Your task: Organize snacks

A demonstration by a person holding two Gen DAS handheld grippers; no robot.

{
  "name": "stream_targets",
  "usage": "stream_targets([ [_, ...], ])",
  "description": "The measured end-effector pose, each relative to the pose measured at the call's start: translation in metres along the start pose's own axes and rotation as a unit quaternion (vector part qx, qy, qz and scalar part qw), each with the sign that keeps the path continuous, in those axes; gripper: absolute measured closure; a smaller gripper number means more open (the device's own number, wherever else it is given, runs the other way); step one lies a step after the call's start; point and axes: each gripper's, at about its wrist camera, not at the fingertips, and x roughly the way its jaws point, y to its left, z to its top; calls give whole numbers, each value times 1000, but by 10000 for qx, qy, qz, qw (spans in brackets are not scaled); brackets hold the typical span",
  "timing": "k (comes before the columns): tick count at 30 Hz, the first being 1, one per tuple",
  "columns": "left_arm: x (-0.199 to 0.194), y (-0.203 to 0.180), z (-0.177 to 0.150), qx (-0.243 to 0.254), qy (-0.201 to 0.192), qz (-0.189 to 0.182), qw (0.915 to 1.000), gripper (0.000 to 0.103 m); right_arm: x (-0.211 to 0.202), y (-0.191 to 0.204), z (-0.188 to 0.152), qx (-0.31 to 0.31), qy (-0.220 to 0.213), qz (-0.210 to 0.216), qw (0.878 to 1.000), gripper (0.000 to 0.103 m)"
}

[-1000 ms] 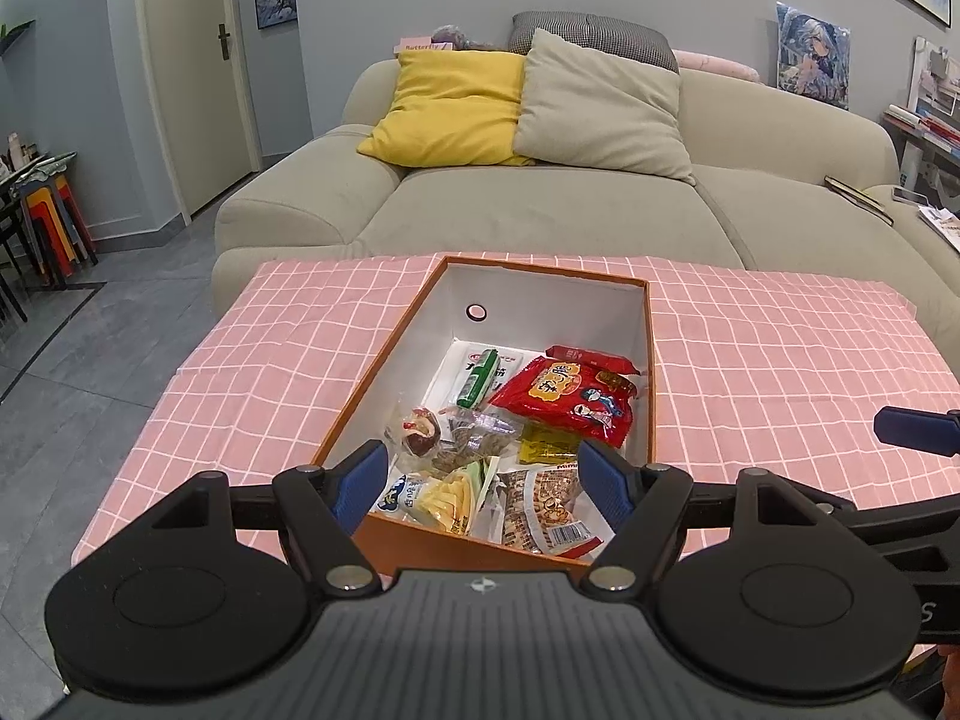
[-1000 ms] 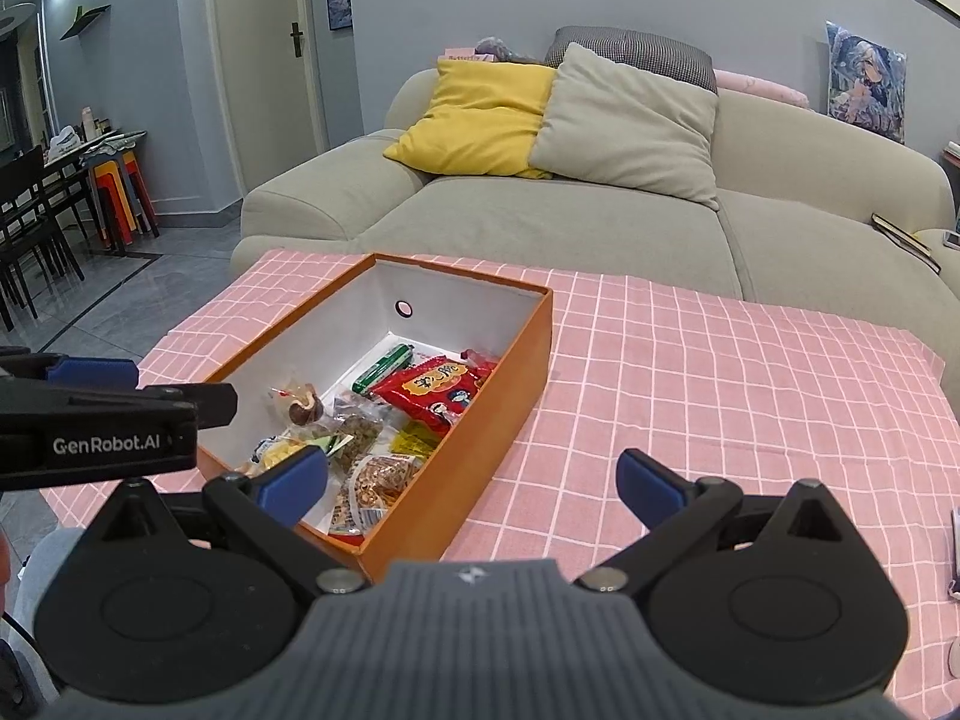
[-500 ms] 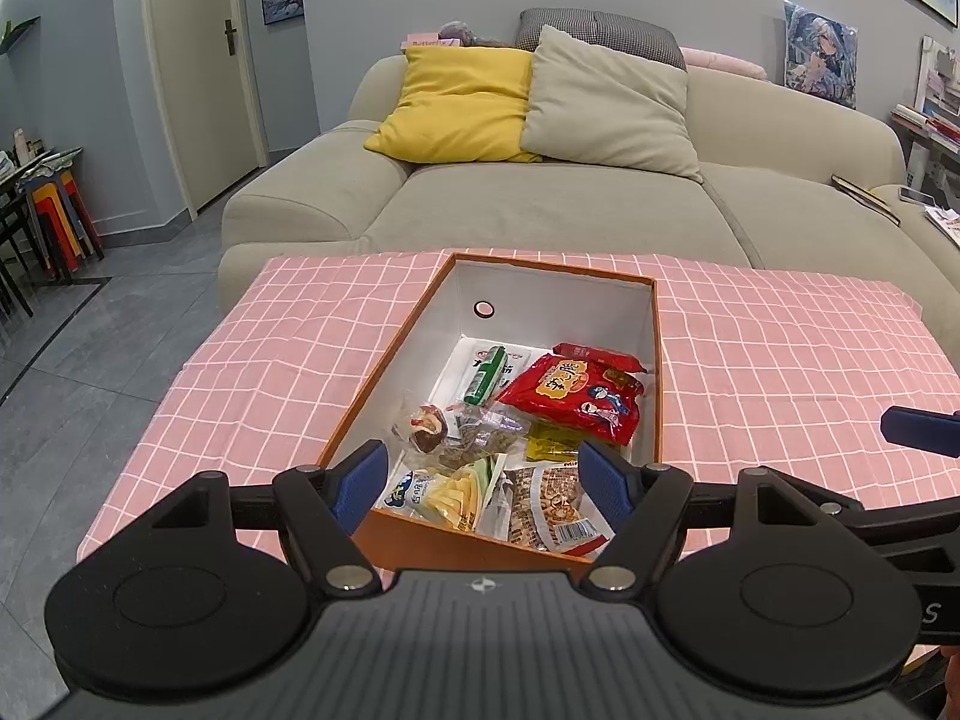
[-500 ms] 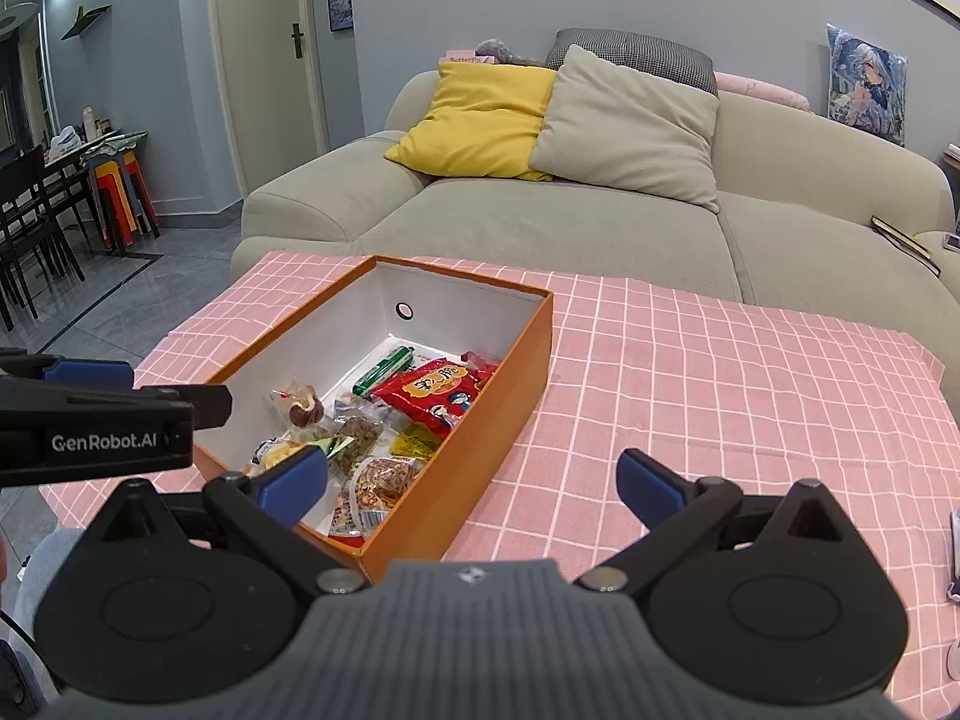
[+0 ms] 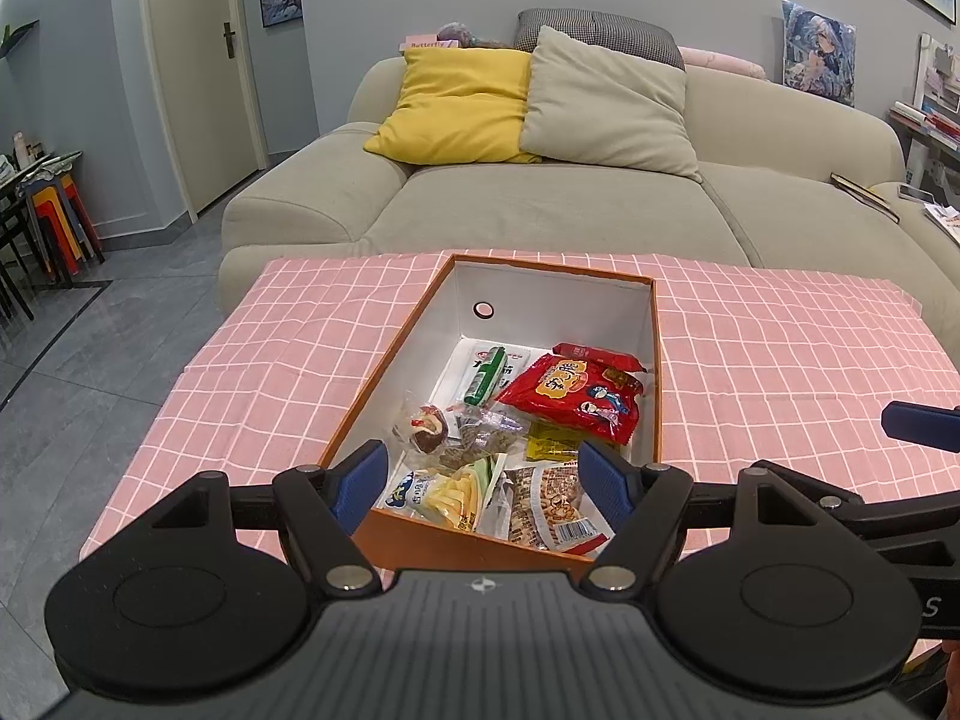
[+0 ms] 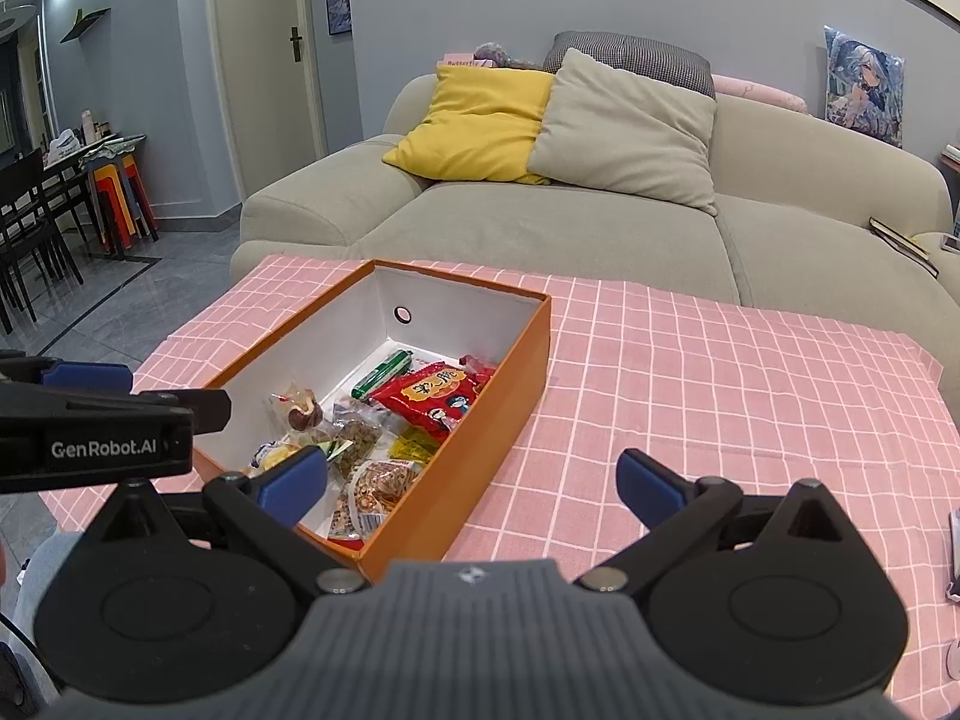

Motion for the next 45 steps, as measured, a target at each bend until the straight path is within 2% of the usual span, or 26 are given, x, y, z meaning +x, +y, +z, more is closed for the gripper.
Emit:
stream_targets([
  [45,-3,9,3,162,-67,14,9998,18,-2,0,2,11,-39,-27,10000,4],
])
